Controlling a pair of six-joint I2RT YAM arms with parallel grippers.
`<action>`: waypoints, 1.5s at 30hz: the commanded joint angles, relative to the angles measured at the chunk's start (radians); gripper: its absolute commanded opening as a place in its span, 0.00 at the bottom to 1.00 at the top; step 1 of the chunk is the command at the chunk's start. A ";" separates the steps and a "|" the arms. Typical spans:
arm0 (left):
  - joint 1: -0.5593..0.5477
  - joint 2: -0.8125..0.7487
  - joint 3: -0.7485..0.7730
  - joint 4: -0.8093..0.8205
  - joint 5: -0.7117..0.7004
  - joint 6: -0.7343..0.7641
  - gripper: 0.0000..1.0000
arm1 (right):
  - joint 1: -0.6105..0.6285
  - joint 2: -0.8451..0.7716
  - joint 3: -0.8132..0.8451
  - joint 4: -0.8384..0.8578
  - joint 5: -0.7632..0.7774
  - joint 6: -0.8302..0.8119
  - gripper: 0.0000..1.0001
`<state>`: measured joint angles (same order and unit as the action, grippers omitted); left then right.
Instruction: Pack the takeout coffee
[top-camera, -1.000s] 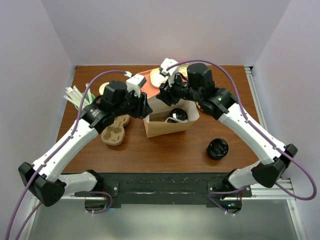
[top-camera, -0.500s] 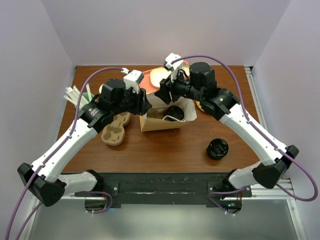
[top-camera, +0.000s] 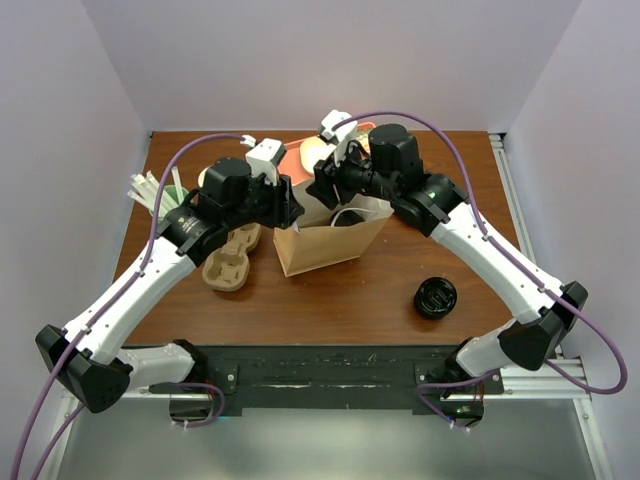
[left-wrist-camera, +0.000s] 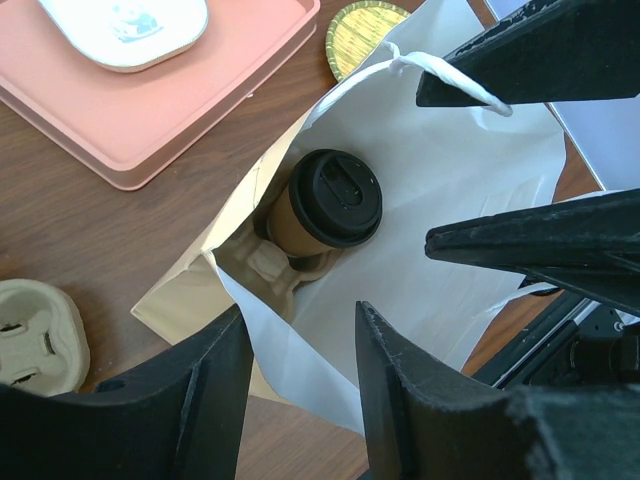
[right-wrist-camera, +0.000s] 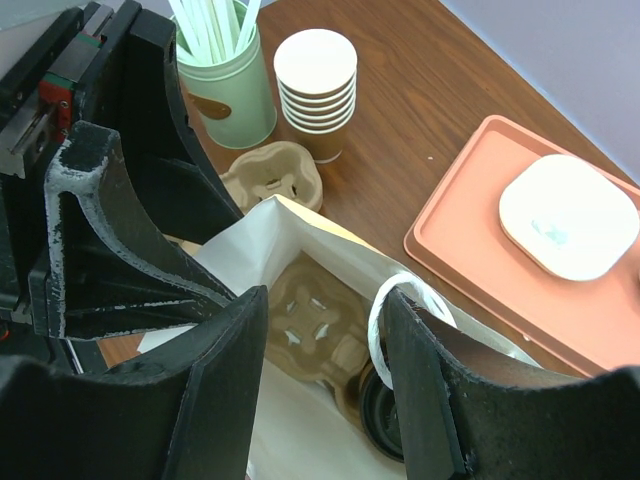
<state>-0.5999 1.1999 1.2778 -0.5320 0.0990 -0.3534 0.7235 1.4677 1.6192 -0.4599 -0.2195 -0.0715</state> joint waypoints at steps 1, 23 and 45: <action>0.006 -0.003 -0.011 0.053 -0.007 -0.013 0.48 | -0.002 0.002 0.031 0.020 -0.011 -0.005 0.53; 0.009 -0.030 0.000 0.038 -0.028 0.001 0.52 | -0.002 0.057 0.039 -0.005 -0.014 0.024 0.54; 0.023 -0.154 -0.040 0.095 -0.344 0.073 0.61 | -0.004 0.014 0.091 -0.201 -0.046 -0.164 0.97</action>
<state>-0.5873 1.0794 1.2678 -0.5270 -0.1814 -0.3073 0.7231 1.5349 1.6619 -0.6186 -0.2790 -0.1509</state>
